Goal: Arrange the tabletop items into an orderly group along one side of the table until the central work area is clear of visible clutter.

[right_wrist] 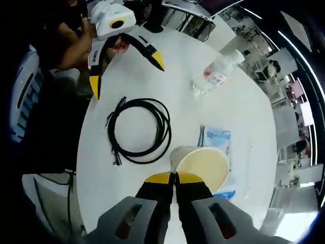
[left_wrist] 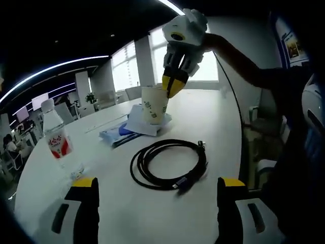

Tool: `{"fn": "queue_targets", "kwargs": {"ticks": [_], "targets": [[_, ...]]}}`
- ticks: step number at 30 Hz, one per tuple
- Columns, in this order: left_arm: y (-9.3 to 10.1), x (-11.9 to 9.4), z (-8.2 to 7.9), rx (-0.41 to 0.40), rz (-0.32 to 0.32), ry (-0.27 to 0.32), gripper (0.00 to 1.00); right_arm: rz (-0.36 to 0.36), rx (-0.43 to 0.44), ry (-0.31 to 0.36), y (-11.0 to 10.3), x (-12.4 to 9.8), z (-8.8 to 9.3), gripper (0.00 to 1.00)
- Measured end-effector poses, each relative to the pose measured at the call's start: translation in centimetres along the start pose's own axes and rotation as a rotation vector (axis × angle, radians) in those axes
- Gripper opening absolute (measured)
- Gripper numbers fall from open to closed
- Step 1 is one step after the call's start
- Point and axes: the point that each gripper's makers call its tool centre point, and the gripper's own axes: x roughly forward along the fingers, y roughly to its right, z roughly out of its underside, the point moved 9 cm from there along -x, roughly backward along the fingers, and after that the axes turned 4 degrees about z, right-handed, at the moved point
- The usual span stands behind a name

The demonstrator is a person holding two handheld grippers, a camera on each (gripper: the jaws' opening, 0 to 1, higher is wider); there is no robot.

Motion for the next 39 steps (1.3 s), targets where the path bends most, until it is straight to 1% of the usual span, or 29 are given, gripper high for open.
{"fn": "queue_targets", "kwargs": {"ticks": [2, 8, 10, 18, 24, 27, 31, 39], "targets": [[0.1, 0.1, 0.0, -0.002, 0.004, 0.007, 0.96, -0.008, -0.027, -0.024, 0.1, 0.0, -0.2, 0.0], [0.2, 0.1, 0.1, -0.002, 0.004, 0.008, 0.96, -0.018, -0.03, -0.032, 0.7, -0.1, -0.7, 0.0], [0.2, 0.1, 0.2, -0.003, 0.003, 0.007, 0.96, -0.029, -0.044, -0.05, 0.7, 0.1, -0.7, 0.0], [0.1, -0.1, 0.2, -0.008, -0.001, 0.014, 0.96, -0.04, -0.059, -0.046, 1.5, 0.2, -1.7, 0.0], [-0.2, -0.3, 0.3, -0.012, -0.009, 0.019, 0.96, -0.049, -0.072, -0.055, 1.8, 0.7, -2.3, 0.0], [-0.3, -0.4, 0.4, -0.014, -0.012, 0.016, 0.96, -0.059, -0.073, -0.049, 2.0, 1.0, -2.8, 0.0], [-0.4, -0.6, 0.4, -0.017, -0.017, 0.016, 0.96, -0.063, -0.082, -0.056, 2.3, 1.2, -3.3, 0.0], [-0.5, -1.2, 0.6, -0.027, -0.014, 0.022, 0.97, -0.079, -0.1, -0.077, 2.4, 1.8, -4.2, 0.0]]}}
